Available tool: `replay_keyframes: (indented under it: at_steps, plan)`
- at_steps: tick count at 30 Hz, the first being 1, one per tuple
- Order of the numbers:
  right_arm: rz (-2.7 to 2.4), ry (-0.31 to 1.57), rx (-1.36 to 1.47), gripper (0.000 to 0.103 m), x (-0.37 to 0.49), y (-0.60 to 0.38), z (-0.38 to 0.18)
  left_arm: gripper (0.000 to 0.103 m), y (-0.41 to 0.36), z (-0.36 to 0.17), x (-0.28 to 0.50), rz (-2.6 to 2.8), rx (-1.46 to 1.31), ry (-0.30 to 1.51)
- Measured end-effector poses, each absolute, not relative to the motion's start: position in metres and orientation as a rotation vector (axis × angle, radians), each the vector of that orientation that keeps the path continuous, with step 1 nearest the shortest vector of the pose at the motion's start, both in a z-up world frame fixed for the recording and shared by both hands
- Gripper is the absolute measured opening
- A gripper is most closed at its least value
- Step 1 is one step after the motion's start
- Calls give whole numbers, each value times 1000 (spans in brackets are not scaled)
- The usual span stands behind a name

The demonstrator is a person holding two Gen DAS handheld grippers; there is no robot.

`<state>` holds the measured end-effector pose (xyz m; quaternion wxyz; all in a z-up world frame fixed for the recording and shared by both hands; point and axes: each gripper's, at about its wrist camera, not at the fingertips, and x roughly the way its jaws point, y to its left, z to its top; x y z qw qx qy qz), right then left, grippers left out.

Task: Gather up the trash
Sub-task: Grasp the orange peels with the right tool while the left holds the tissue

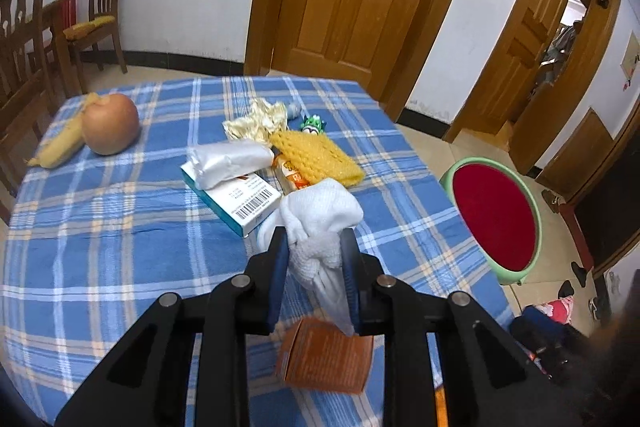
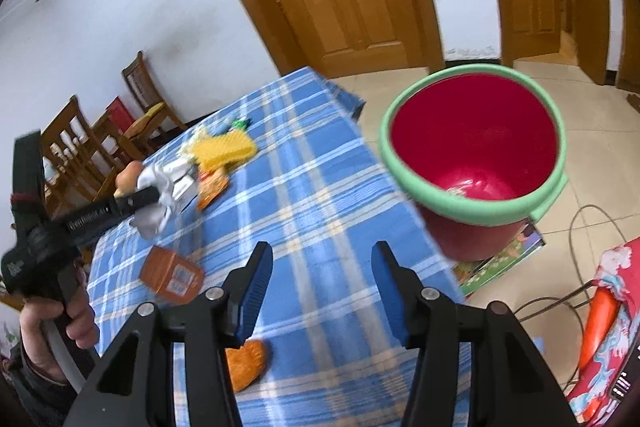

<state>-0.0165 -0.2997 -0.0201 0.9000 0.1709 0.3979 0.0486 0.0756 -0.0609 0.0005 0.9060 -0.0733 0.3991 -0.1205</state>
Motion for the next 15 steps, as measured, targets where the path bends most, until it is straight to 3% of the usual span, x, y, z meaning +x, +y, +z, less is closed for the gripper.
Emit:
replay_keyframes:
  at_steps: [15]
  plan:
    - [177,918,340,56,-39,-257,-40,26,-23,17,11,-192,-137,778]
